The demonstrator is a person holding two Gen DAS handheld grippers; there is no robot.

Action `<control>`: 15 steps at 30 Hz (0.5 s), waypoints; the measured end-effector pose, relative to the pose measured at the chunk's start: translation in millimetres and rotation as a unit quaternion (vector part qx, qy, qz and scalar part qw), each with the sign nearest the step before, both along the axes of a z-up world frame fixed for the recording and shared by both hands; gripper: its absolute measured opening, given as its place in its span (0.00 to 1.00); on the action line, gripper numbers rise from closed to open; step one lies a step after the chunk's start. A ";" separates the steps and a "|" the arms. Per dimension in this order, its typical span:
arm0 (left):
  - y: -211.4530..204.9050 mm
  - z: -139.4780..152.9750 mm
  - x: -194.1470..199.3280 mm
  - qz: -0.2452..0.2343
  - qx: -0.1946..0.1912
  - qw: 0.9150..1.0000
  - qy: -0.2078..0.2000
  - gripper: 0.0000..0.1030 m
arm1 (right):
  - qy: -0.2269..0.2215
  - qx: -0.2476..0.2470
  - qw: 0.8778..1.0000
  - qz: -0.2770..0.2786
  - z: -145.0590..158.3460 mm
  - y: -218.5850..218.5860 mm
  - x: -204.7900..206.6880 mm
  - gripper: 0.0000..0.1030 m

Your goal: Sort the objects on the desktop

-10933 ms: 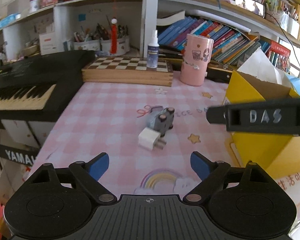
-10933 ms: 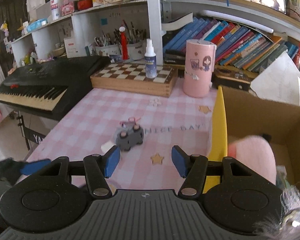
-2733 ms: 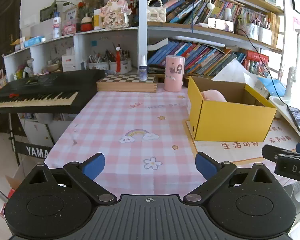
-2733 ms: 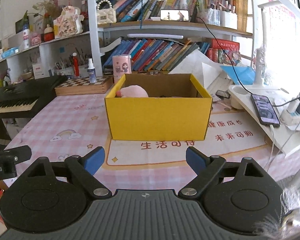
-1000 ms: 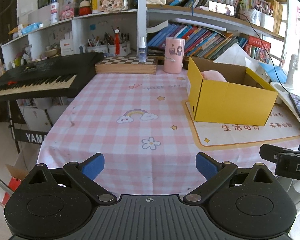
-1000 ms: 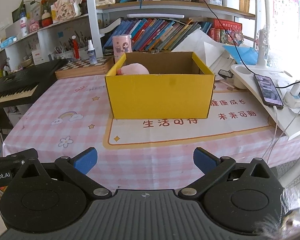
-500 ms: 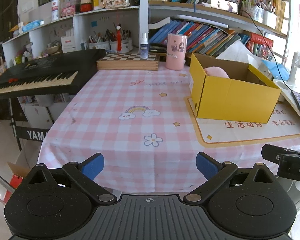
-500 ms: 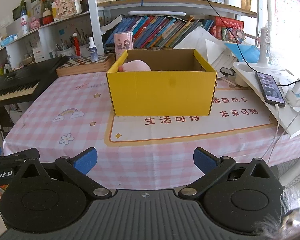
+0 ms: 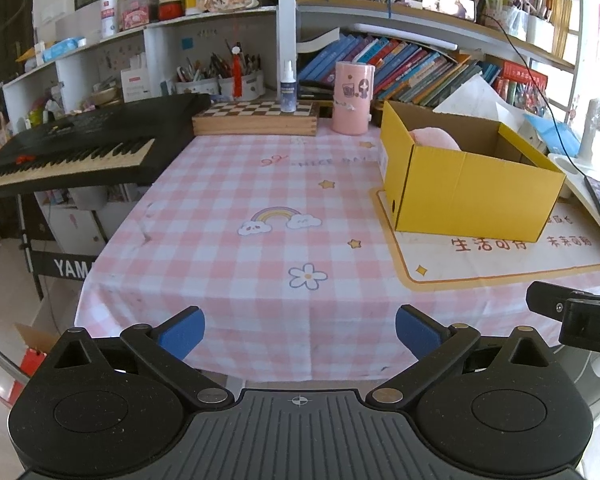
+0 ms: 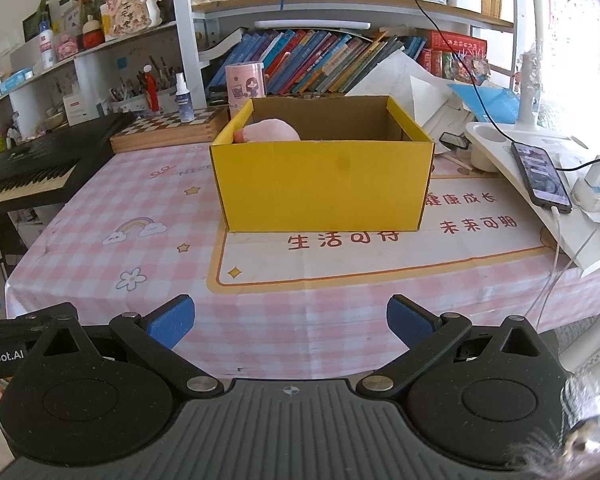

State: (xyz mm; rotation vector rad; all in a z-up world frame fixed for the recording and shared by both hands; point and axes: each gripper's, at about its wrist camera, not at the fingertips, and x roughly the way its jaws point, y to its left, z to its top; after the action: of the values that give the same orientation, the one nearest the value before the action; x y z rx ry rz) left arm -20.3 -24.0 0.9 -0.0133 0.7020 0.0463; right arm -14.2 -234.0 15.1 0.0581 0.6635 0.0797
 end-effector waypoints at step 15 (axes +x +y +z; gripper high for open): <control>-0.2 -1.8 3.2 -0.012 -0.006 1.000 -0.001 1.00 | 0.004 -0.002 1.000 0.002 -1.7 0.6 4.3 1.00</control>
State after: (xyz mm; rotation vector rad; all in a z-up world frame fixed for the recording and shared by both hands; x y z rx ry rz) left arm -17.1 -24.2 -0.9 -0.0157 0.7003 0.0190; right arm -10.0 -233.3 13.4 0.0534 0.6721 0.0813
